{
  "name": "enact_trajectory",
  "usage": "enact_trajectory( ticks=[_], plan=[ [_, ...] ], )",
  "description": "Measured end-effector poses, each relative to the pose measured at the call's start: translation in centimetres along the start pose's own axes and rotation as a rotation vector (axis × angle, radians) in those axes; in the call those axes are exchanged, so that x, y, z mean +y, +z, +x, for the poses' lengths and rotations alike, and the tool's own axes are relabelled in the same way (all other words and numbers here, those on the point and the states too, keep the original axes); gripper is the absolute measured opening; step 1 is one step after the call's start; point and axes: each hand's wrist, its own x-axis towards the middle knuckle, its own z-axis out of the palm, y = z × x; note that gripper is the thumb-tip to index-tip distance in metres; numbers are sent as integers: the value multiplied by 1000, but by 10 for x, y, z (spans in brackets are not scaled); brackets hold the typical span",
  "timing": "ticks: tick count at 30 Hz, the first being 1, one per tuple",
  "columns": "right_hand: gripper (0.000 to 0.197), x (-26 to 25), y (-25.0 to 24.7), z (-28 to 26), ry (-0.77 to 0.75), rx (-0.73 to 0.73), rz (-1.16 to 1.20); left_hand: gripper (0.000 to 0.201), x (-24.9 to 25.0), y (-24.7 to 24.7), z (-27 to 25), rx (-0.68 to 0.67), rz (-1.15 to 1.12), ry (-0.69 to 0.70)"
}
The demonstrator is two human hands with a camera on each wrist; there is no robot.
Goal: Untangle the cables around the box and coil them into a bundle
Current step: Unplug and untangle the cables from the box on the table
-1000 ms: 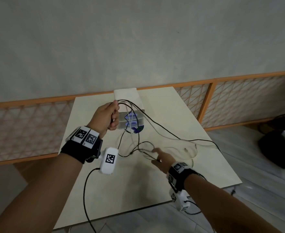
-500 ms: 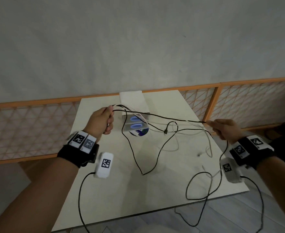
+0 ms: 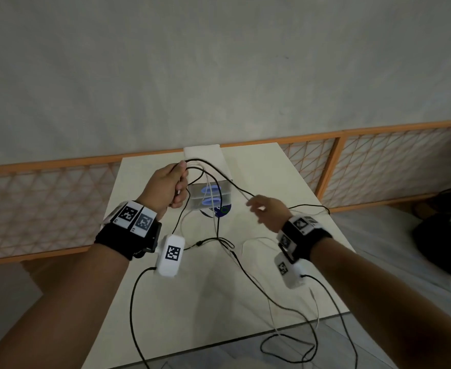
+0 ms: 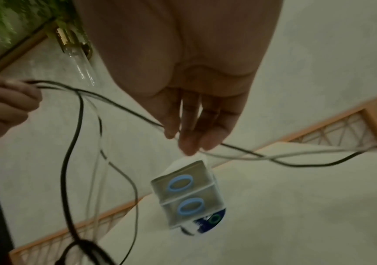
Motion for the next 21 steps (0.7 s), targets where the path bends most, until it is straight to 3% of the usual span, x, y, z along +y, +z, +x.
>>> enact_trajectory(
  ticks=[4,8,11,13,17,19,21],
  plan=[
    [36,-13,60,11,194,-372,329,34,-1,3,-1,-11,2,-10],
    [25,-4,83,-2,242,-536,309,34,-3,3,-1,14,15,-16],
    [33,12,65,-24,244,-536,471,34,-5,1,-1,24,33,-15],
    [22,21,54,-40,255,-555,614,34,-6,1,-1,34,37,-13],
    [4,39,54,-64,116,-546,419,35,-5,3,1,52,30,-16],
    [20,47,59,-72,106,-471,438,35,-4,3,2,51,28,-13],
    [24,47,52,-82,120,-346,525,35,-2,2,3,59,21,-12]
  ],
)
